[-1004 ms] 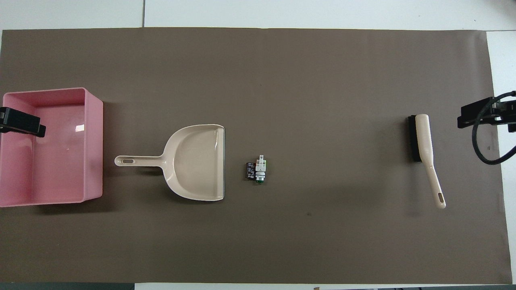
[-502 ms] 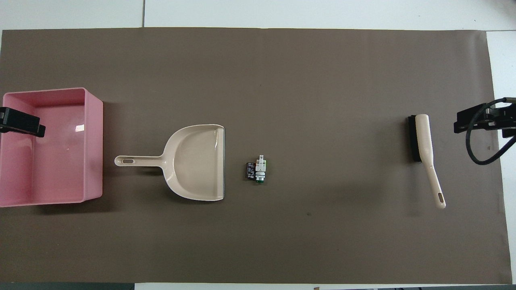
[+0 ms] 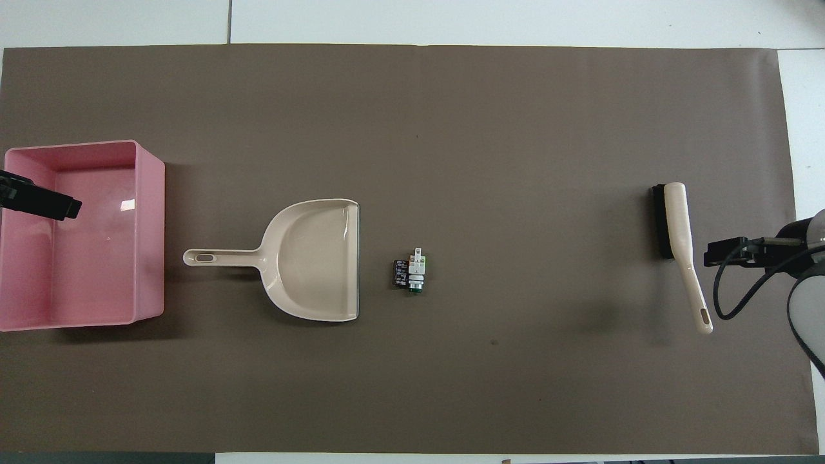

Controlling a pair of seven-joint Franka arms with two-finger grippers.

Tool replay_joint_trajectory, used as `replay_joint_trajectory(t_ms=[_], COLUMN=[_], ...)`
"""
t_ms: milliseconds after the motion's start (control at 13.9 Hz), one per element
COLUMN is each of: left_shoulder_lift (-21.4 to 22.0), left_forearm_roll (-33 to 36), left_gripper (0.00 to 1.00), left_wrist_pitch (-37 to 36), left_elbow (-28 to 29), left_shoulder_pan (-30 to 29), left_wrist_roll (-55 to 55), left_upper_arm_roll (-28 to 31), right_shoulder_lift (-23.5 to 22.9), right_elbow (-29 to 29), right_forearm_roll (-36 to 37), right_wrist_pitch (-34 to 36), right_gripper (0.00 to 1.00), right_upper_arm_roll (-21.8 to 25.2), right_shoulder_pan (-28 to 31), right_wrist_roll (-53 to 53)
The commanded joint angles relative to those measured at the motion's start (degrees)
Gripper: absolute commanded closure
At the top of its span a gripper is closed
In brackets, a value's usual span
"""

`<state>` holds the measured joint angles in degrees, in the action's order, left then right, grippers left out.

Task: Clean e-waste and dump in bin
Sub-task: 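Grasp the dustpan handle with the left gripper while the right gripper grasps the brush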

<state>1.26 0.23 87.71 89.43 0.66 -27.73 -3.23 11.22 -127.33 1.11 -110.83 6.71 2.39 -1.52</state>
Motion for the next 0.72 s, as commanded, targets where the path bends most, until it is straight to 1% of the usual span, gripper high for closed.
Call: replay_joint_trajectory(t_ms=[0,215,359,502,646], left_shoulder_lift=[3.6,3.9,3.9,3.9,4.0], left_forearm_roll=[0.9,0.9,1.1,5.1,7.7], left_gripper=[0.01,0.01,0.01,0.01,0.01], left_wrist_pitch=[3.5,4.0,4.2,6.1,9.7], left_elbow=[5.0,8.3,10.2,12.6,16.7], left_shoulder_pan=[0.2,0.2,1.4,2.9,6.3], left_wrist_roll=[-14.4,-27.9,-36.3,-38.9,-39.6], left_upper_arm_roll=[-1.8,-3.9,-4.1,-4.3,-4.2], right_shoulder_lift=[-0.9,-1.3,-1.3,-1.4,-1.9], right_elbow=[-6.8,-12.2,-12.8,-13.6,-13.9], right_forearm_roll=[-0.6,-0.6,-0.6,-0.6,-0.6], right_wrist_pitch=[-8.1,-14.2,-14.2,-14.7,-14.9], right_gripper=[0.0,0.0,0.0,0.0,0.02], right_upper_arm_roll=[-0.2,-0.2,-0.2,-0.3,-0.3], right_shoulder_pan=[1.0,4.0,4.8,4.6,4.4], right_wrist_roll=[-4.4,-7.4,-8.1,-7.5,-7.0])
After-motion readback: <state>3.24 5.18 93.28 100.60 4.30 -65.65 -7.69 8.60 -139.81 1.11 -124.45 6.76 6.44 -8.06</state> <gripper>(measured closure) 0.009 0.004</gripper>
